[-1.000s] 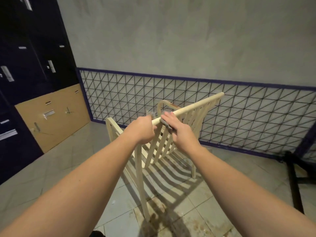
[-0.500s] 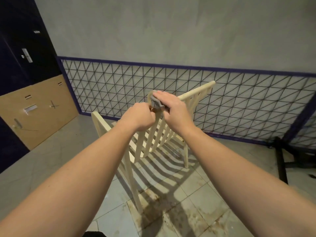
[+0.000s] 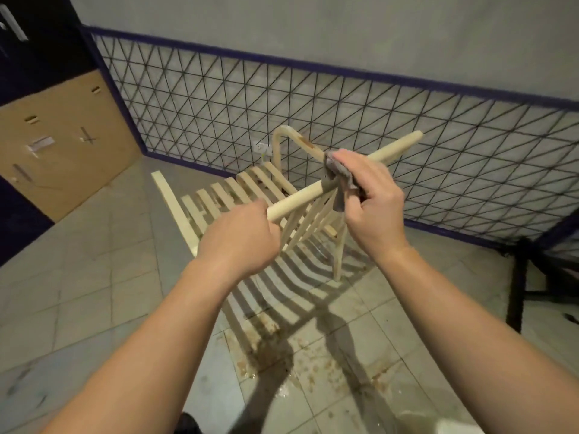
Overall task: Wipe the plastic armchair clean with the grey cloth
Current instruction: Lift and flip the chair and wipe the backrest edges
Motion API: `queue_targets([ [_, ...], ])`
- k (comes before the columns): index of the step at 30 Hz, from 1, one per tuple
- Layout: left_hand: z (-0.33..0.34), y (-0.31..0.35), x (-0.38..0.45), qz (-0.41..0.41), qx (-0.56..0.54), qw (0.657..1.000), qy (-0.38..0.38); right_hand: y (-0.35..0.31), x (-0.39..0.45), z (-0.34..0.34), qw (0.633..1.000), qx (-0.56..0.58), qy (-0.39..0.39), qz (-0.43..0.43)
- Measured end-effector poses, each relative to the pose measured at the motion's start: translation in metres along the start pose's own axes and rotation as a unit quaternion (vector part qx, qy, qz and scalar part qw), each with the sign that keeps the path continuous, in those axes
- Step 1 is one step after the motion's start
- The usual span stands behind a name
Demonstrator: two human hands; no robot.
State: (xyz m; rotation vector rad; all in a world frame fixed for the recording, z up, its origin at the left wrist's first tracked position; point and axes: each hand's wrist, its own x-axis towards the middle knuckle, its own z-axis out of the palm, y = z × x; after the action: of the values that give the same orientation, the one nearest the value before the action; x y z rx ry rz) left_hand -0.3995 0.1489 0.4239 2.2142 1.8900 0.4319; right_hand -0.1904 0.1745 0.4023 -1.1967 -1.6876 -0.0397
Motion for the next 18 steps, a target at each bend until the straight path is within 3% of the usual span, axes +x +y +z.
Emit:
queue_targets([
  [2,0.001,0.002,-0.004,-0.005,0.007,1.000,0.011,-0.011,0.014,0.007,0.997,0.009,-0.072,0.012],
  [5,0.001,0.001,-0.009,0.012,0.019,0.999,0.023,-0.023,0.004,0.026,0.965,0.038,-0.260,-0.017],
  [7,-0.003,0.002,-0.008,0.011,0.009,1.000,0.006,-0.016,-0.009,0.026,0.951,0.043,-0.306,-0.027],
  [12,-0.013,0.006,-0.004,-0.028,-0.011,0.998,-0.059,0.015,0.012,-0.018,0.962,0.027,-0.259,0.078],
  [15,-0.013,0.008,-0.003,-0.058,-0.011,0.994,-0.087,0.022,0.041,-0.044,0.963,-0.005,-0.190,0.190],
  [18,-0.018,0.013,0.007,-0.079,-0.030,0.990,-0.111,0.009,0.061,-0.043,0.961,0.009,-0.142,0.237],
])
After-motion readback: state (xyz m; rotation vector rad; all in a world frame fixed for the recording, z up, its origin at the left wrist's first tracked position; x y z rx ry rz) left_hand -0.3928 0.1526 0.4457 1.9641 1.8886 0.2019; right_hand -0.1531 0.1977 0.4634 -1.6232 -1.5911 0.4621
